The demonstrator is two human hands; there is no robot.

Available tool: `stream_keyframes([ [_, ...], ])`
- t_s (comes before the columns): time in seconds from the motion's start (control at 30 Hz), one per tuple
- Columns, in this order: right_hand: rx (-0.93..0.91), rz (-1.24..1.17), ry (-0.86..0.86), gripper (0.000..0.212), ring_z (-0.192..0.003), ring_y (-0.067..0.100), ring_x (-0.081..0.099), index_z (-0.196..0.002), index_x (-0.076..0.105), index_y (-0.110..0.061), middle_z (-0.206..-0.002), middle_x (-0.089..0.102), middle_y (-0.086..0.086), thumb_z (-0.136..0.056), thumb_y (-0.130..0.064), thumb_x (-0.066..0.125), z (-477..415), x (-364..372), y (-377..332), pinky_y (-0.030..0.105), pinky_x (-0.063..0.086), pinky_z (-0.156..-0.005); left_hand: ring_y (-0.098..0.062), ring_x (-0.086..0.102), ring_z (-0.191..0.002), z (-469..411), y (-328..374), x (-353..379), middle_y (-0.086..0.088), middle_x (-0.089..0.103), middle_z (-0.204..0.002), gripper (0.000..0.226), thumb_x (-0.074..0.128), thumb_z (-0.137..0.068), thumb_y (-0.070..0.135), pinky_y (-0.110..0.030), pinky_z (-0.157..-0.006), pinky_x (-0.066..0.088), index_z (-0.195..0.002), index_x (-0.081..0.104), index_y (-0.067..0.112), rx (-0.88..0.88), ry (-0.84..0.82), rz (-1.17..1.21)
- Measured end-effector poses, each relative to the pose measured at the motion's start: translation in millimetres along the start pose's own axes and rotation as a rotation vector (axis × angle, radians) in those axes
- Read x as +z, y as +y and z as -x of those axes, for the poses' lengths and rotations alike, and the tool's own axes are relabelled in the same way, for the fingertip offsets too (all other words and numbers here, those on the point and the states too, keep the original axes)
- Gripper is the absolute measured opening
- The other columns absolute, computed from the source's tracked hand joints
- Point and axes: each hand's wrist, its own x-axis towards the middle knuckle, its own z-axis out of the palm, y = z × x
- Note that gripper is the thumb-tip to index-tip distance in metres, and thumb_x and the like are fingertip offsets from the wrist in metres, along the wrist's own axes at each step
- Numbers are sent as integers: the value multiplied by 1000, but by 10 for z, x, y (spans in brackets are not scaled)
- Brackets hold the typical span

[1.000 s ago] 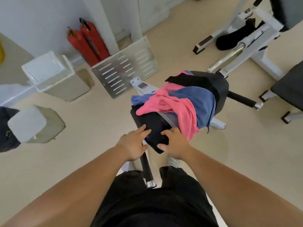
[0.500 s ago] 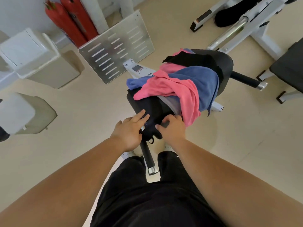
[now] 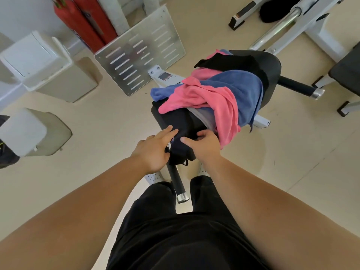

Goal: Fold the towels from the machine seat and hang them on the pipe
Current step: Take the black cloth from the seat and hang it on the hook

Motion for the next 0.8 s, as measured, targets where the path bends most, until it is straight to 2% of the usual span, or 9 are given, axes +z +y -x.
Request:
stream_keyframes([
  [0.07, 8, 57, 45, 72, -109, 22, 61, -123, 60, -14, -117, 65, 2, -68, -51, 86, 3, 57, -49, 37, 52, -94, -25, 42, -141, 9, 11, -46, 15, 5, -169, 78, 51, -99, 15, -41, -104, 46, -156, 11, 49, 18, 1, 35],
  [0.1, 16, 56, 57, 72, -110, 23, 60, -124, 59, -13, -117, 64, 2, -69, -51, 85, 2, 79, -61, 34, 50, -92, -24, 42, -142, 5, 11, -75, 15, 7, -169, 77, 49, -99, 13, -40, -103, 46, -156, 13, 51, 36, 5, 28],
  [0.23, 23, 0, 58, 64, -94, 17, 54, -117, 60, -12, -102, 57, -5, -71, -48, 86, -4, 92, -44, 30, 44, -81, -20, 39, -145, -59, 6, -169, 13, 18, -168, 72, 46, -98, 12, -37, -101, 43, -154, 22, 52, 67, 26, -76],
  [0.33, 12, -20, 40, 49, -88, 17, 59, -102, 59, -15, -96, 62, -3, -74, -46, 83, 2, 107, -5, 29, 44, -75, -21, 38, -145, -118, 34, -163, 9, 25, -166, 68, 47, -96, 11, -38, -105, 41, -151, 33, 49, 67, 58, -102],
  [0.43, -30, -42, 13, 42, -74, 29, 62, -80, 60, -6, -74, 62, 7, -79, -44, 78, 3, 160, 25, 45, 53, -69, -21, 37, -146, -132, 54, -133, 6, 27, -165, 64, 49, -97, 10, -35, -108, 39, -150, 40, 45, 54, 61, -22],
  [0.5, -66, -18, -37, 43, -73, 35, 63, -75, 59, -1, -69, 60, 13, -83, -40, 74, 8, 153, 27, 50, 55, -72, -21, 35, -147, -110, 50, -137, 7, 25, -166, 64, 51, -97, 11, -36, -110, 38, -150, 39, 44, 55, 47, 7],
  [0.6, -93, 20, -159, 27, -85, 31, 66, -89, 65, -6, -87, 69, 14, -88, -32, 70, 36, 36, 2, 46, 56, -81, -23, 34, -147, -43, 31, -151, 8, 16, -168, 69, 57, -97, 18, -39, -111, 40, -154, 29, 45, 53, -8, -13],
  [0.7, -158, 106, -283, 16, -90, 28, 67, -99, 65, -9, -94, 71, 10, -89, -21, 69, 89, -85, -26, 44, 57, -85, -27, 34, -146, 56, -13, -146, 6, 11, -169, 77, 65, -94, 30, -40, -112, 40, -157, 22, 43, 42, -39, -43],
  [0.8, -226, 160, -297, 32, -98, 24, 67, -116, 65, -12, -107, 71, 6, -88, -26, 68, 182, -98, -172, 44, 55, -92, -29, 32, -146, 168, -107, -130, 5, 13, -169, 86, 70, -90, 40, -40, -113, 36, -158, 18, 42, 41, -13, -34],
])
